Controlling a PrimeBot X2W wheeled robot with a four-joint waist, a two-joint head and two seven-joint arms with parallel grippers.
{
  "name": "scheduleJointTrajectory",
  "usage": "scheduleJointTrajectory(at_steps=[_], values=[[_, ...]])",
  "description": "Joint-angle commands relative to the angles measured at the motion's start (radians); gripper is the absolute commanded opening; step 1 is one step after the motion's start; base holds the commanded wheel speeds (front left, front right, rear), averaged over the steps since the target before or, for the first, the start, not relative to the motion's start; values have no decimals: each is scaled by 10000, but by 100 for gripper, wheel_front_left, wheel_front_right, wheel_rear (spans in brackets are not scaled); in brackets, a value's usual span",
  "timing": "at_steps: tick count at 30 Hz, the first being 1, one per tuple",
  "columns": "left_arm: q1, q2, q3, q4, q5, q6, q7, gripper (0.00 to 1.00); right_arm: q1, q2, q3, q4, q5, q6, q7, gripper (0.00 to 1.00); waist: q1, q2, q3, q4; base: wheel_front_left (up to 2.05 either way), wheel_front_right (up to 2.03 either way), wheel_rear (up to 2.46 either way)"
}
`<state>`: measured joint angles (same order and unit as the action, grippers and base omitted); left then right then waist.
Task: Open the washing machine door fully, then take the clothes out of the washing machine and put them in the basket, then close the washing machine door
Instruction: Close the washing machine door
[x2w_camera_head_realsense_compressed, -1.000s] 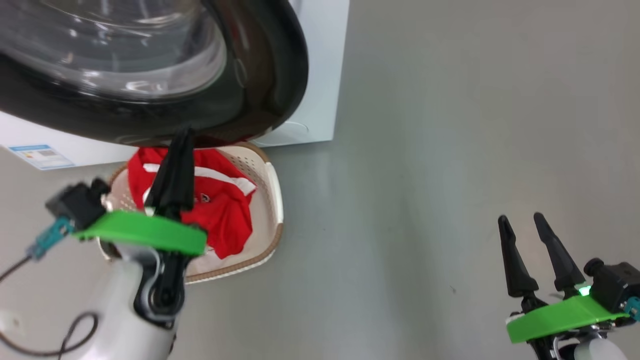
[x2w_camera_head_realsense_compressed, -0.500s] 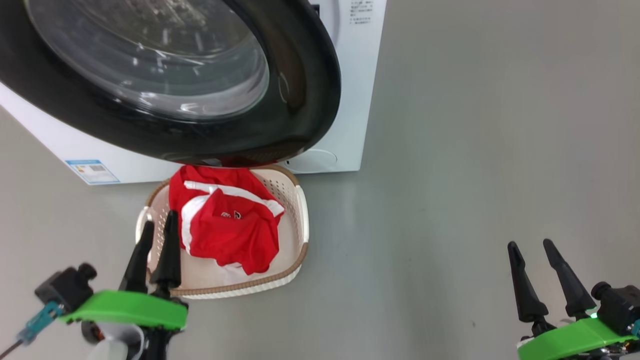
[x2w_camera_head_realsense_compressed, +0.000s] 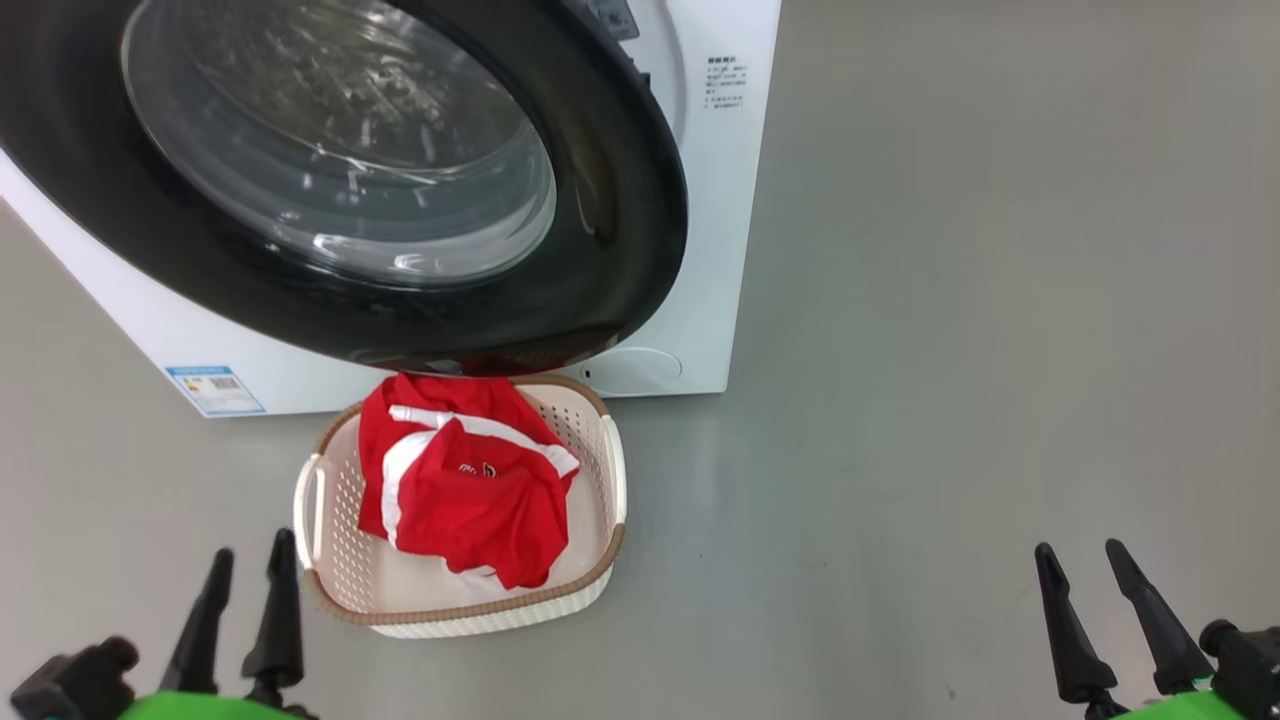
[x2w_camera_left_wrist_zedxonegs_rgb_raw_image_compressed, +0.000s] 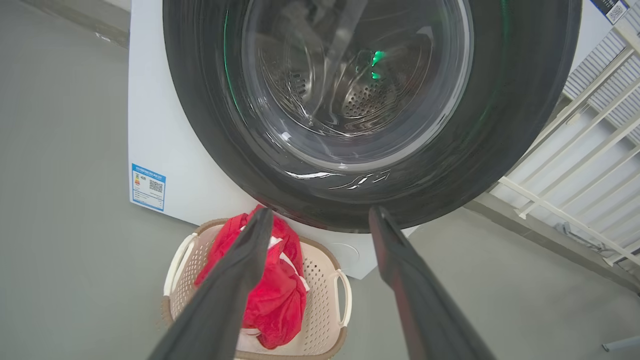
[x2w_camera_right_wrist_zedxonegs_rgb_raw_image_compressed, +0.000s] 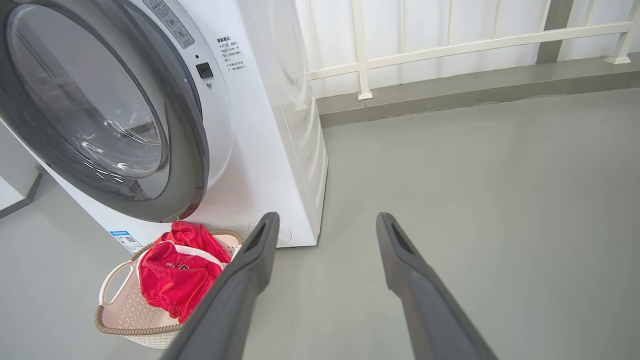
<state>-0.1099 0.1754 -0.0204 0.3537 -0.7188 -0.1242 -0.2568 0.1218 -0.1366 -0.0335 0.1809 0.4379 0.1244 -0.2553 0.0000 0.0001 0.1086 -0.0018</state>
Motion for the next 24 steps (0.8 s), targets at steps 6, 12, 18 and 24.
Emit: scheduleJointTrajectory(at_steps=[6,12,18,24], values=[[648,151,1133,-808,2153,-65,-49,100,311,-234,-24,-334,-57,63,-65,100,0,-1,-318,-22,0,0,0],[1135,-384,1646,-1252,4170,-65,-49,100,532,-179,-178,-405,-90,63,-65,100,0,-1,-337,46,0,0,0],[1257,-808,1993,-1249,4913,-65,-49,100,478,-126,-193,-403,-116,63,-65,100,0,-1,-251,71,0,0,0],[1226,-940,2072,-1249,5014,-65,-49,100,433,-147,-174,-402,-114,63,-65,100,0,-1,-223,84,0,0,0]])
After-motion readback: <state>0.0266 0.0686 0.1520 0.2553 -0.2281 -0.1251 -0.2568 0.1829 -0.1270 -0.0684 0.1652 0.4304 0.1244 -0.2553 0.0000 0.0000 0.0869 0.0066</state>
